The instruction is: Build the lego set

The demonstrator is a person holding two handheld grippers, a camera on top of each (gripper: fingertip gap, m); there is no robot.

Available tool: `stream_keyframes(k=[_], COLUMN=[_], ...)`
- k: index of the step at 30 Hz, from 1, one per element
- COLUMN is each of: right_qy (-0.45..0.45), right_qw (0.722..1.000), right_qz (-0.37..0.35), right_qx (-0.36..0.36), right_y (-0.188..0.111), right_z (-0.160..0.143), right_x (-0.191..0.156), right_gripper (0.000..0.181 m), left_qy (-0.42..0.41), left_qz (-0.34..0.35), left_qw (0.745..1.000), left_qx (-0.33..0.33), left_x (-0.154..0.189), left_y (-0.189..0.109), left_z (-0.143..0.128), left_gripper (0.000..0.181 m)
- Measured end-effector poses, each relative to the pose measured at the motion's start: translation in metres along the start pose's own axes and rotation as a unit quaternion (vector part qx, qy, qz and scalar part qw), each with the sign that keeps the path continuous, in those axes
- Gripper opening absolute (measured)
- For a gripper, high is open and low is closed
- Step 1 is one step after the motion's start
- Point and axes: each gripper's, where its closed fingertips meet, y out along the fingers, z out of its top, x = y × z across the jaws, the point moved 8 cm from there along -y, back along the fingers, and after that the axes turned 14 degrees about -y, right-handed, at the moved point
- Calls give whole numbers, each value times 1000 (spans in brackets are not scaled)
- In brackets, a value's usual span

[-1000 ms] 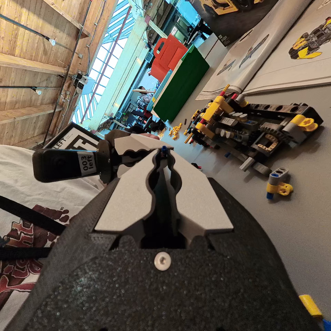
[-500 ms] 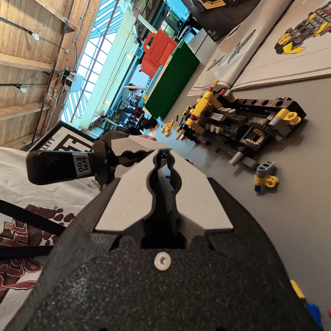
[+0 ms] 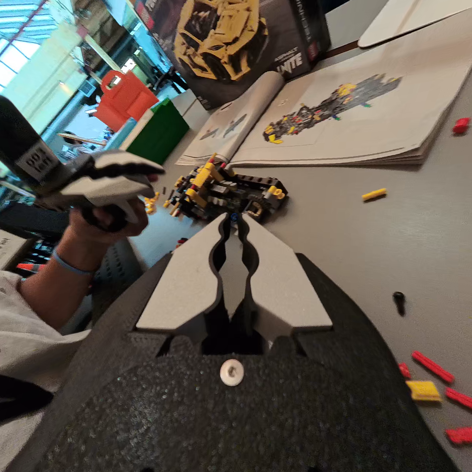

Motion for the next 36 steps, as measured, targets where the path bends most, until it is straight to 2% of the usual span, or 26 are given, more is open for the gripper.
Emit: stream_keyframes(k=[3,7,11,14,17,20,25,36], right_qy=[-8,-19,-11,-12,-11,1,1,0], right_qw=[1000,999,999,999,998,998,998,997], right_qz=[-16,-32,-27,-16,-7,1,7,5], right_qx=[-13,-36,-43,-50,-53,-58,-69,-72], right_y=[1,3,5,7,9,12,17,18], right_z=[-2,-7,-9,-11,-12,-14,-15,-15], right_x=[2,4,5,3,2,5,5,6], right_gripper=[4,4,4,4,4,4,4,4], left_qy=[-56,-38,-20,6,15,-13,-9,38], left_qz=[-29,2,0,-3,-6,-7,36,41], left_qw=[998,999,1000,999,994,993,993,997], left_qx=[17,0,9,44,106,116,114,57], left_x=[-15,-25,-24,-27,-37,-49,-69,-60], left_y=[-3,6,17,19,16,9,-5,6], left_z=[15,23,36,46,52,52,44,30], left_gripper=[22,22,22,22,22,22,22,22])
